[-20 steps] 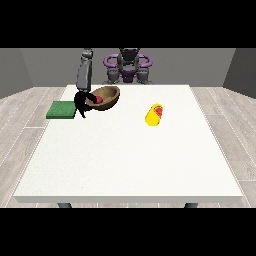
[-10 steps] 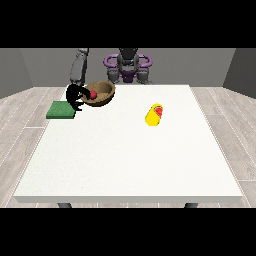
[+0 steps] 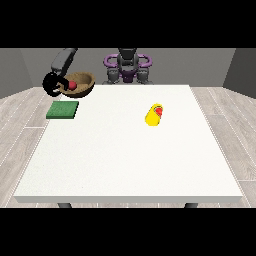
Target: Pick the cup and pour the ball into the bowl, then pick the bowl and place it on the pad
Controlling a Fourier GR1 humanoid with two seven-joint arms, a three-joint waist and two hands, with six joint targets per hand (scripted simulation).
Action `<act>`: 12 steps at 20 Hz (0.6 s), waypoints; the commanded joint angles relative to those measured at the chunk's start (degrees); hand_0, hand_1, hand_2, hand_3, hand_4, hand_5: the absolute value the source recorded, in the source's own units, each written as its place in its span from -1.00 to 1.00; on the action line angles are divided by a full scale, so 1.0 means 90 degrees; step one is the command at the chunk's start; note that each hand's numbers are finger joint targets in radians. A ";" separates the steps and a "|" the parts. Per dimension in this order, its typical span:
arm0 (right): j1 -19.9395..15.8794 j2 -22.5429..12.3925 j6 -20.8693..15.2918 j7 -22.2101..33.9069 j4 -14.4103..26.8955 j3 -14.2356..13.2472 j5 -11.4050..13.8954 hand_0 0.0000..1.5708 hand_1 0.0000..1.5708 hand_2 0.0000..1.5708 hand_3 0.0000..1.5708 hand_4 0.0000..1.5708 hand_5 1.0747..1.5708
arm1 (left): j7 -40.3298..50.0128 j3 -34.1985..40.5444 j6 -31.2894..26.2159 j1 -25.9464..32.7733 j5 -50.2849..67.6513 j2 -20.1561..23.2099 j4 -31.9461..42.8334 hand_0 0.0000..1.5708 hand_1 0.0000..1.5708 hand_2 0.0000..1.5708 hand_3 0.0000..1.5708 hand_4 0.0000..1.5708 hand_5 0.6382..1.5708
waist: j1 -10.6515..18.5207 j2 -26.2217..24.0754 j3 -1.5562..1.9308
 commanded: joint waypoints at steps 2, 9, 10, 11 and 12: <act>0.0002 -0.0499 0.0170 -0.0307 0.0318 -0.0205 0.0072 1.00 1.00 1.00 0.35 0.46 0.99 | -0.0013 -0.0298 0.0261 -0.0026 0.0034 -0.0330 -0.0444 -1.00 -1.00 -1.00 -1.00 -1.00 1.00 | 0.0176 0.0163 0.0006; -0.0121 -0.1251 0.0720 -0.0983 0.1044 -0.0534 0.0065 1.00 1.00 1.00 0.18 0.47 0.96 | 0.0333 -0.0546 0.0814 -0.0623 0.0217 -0.0319 -0.1228 -1.00 -1.00 -1.00 -1.00 -1.00 1.00 | 0.0424 0.0681 0.0014; -0.0422 -0.1583 0.0825 -0.0885 0.1305 -0.0888 -0.0198 1.00 1.00 1.00 0.07 0.44 0.96 | 0.0575 -0.0661 0.0768 -0.0764 0.0347 -0.0384 -0.1414 -1.00 -1.00 -1.00 -1.00 -1.00 1.00 | 0.0635 0.0921 0.0019; -0.0351 -0.1432 0.0849 -0.0697 0.1144 -0.0662 -0.0067 1.00 1.00 1.00 0.11 0.43 0.98 | 0.0266 -0.0622 0.0710 -0.0567 0.0233 -0.0400 -0.1260 -1.00 -1.00 -1.00 -1.00 -1.00 1.00 | 0.0408 0.0817 0.0009; -0.0238 -0.1658 0.0969 -0.1185 0.1318 -0.0781 -0.0052 1.00 1.00 1.00 0.18 0.46 0.97 | 0.0498 -0.0485 0.0778 -0.0793 0.0437 -0.0148 -0.1388 -1.00 -1.00 -1.00 -1.00 -1.00 1.00 | 0.0519 0.1054 0.0014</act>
